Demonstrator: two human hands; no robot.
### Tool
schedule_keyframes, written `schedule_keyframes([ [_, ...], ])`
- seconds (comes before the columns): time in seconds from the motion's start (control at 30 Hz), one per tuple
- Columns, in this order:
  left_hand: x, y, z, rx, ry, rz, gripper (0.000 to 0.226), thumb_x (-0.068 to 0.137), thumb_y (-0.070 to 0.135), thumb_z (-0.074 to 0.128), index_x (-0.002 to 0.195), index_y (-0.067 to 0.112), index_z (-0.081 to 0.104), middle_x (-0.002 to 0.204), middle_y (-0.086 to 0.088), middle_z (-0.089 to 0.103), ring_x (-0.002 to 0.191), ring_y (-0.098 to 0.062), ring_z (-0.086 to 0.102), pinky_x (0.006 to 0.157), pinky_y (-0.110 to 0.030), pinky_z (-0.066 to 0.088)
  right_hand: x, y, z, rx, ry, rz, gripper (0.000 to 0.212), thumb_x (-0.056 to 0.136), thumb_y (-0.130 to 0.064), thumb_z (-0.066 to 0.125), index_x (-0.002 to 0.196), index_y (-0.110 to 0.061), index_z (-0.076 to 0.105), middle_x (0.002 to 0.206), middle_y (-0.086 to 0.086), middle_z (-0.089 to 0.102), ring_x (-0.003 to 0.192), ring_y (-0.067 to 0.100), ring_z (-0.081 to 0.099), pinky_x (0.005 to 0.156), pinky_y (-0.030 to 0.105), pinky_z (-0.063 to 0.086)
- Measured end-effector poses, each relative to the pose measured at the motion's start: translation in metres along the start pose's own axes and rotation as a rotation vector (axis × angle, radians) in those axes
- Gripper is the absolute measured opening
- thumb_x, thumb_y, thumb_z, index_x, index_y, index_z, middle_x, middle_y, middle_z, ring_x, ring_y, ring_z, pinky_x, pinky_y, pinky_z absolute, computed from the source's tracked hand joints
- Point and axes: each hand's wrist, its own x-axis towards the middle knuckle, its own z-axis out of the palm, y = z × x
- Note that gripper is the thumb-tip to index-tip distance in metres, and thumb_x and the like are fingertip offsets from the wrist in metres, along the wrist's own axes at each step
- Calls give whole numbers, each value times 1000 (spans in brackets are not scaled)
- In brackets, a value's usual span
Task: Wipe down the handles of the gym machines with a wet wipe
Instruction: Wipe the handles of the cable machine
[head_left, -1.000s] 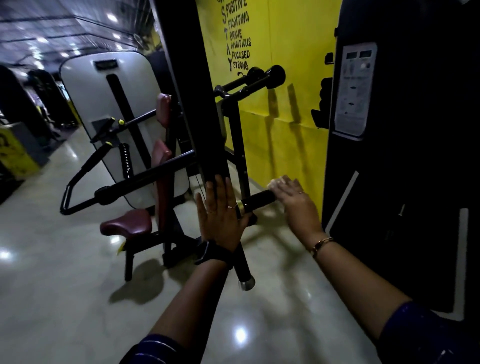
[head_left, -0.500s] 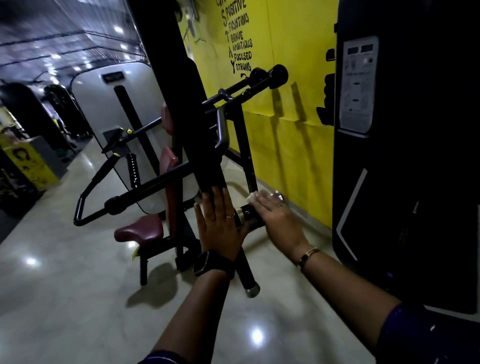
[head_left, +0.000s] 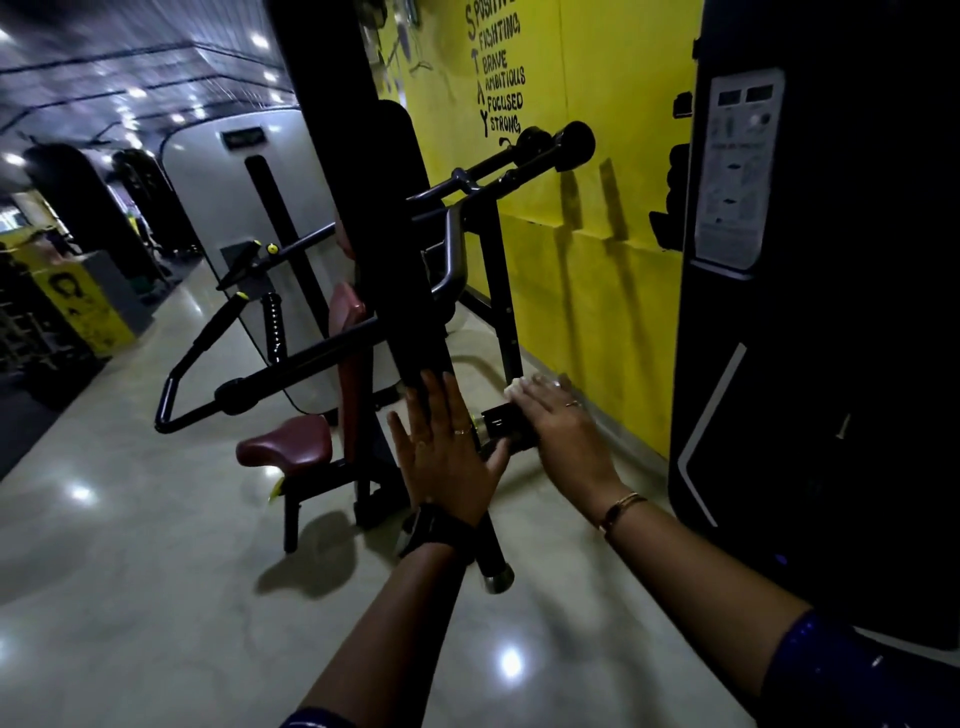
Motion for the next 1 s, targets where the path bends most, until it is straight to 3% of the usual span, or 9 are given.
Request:
schedule_keyframes([
  [0.13,3,16,-2,-35,15,-91,108,82,66,46,153,2,-4,155,-23,10,148,-32,-1,119,-45,-1,8,29,-7,-34,27,63,58,67,17,50,121,1,62,124,19,63,120,33,57,114,35,21],
  [0.27,2,12,7,-24,56,-68,99,89,60,42,153,2,-7,160,-21,-4,150,-29,-10,120,-45,3,-34,33,-3,-42,6,14,77,69,15,28,144,-1,38,152,14,35,144,24,24,120,35,13],
  [0.33,1,12,10,-40,56,-69,97,89,54,47,153,2,-5,158,-23,4,150,-30,-6,119,-47,7,-52,29,2,-8,10,-25,78,72,16,26,147,-4,32,155,11,27,148,22,14,120,36,14],
  [0.5,2,15,13,-40,66,-89,92,90,51,45,153,2,-1,152,-25,17,144,-33,7,117,-49,12,-20,30,7,-71,24,-54,67,73,13,43,138,0,46,146,16,44,139,30,35,118,38,19],
  [0.63,3,14,13,-28,52,-81,87,89,50,45,152,1,7,151,-25,17,144,-34,6,117,-49,10,18,23,7,-82,1,63,60,49,14,81,106,-1,70,108,15,69,102,33,66,89,42,52],
  [0.7,3,13,14,-33,54,-78,88,89,50,46,151,1,8,151,-25,18,144,-33,7,117,-48,8,7,22,8,-59,2,41,65,57,18,75,119,0,64,123,17,63,117,34,58,98,42,47],
  [0.77,2,13,13,-39,56,-81,92,89,50,45,153,1,1,152,-25,16,146,-32,4,118,-47,7,-19,24,11,-4,22,12,81,66,24,57,141,-2,43,149,14,40,141,29,32,115,38,30],
  [0.87,3,13,13,-43,69,-84,93,90,51,42,153,3,-6,161,-20,-5,150,-28,-9,121,-44,1,-45,27,13,36,31,11,94,67,29,48,151,-8,24,158,8,21,148,22,13,118,34,23],
  [1.0,2,13,14,-43,75,-74,92,91,51,41,153,3,-6,161,-19,-6,150,-28,-9,121,-44,0,-20,31,8,134,8,9,54,89,-8,39,143,-6,42,151,10,38,143,22,28,116,29,24],
])
